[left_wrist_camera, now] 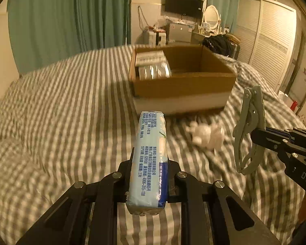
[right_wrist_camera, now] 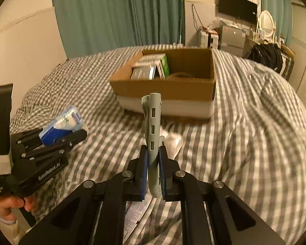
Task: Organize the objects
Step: 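Carry the tissue pack and grey clip into the cardboard box and release both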
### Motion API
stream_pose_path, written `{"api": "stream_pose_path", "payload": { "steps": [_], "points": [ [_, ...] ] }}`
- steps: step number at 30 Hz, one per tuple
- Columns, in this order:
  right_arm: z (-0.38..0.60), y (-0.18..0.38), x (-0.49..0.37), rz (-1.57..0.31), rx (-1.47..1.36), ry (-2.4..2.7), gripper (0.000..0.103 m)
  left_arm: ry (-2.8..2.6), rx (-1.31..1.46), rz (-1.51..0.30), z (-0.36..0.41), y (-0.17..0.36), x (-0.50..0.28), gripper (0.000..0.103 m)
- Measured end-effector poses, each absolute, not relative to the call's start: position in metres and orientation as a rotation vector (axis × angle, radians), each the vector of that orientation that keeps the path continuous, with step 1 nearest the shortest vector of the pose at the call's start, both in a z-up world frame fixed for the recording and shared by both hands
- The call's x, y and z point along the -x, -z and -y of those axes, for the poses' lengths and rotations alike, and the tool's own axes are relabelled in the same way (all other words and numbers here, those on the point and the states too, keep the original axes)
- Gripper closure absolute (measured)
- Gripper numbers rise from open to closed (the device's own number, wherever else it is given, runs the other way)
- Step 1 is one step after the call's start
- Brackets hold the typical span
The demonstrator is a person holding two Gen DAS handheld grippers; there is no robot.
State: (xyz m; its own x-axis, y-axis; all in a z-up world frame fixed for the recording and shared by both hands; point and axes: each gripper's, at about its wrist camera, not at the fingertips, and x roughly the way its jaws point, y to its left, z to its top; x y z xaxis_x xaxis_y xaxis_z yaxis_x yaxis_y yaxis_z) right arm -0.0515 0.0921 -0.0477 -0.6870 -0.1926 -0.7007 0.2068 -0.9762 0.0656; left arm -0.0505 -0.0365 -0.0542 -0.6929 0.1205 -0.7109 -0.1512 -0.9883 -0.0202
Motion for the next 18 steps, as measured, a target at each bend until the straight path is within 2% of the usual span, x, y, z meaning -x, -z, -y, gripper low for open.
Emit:
{"api": "stream_pose_path", "payload": {
  "steps": [11, 18],
  "points": [
    [-0.110, -0.042, 0.130, -0.031, -0.854, 2.782, 0.093, -2.801, 0.898, -0.071, 0.012, -0.036, 0.127, 0.084],
    [-0.116, -0.039, 0.201, -0.033, -0.894, 2.764, 0.093, -2.823, 0.880, -0.078, -0.009, -0.042, 0.195, 0.084]
  ]
}}
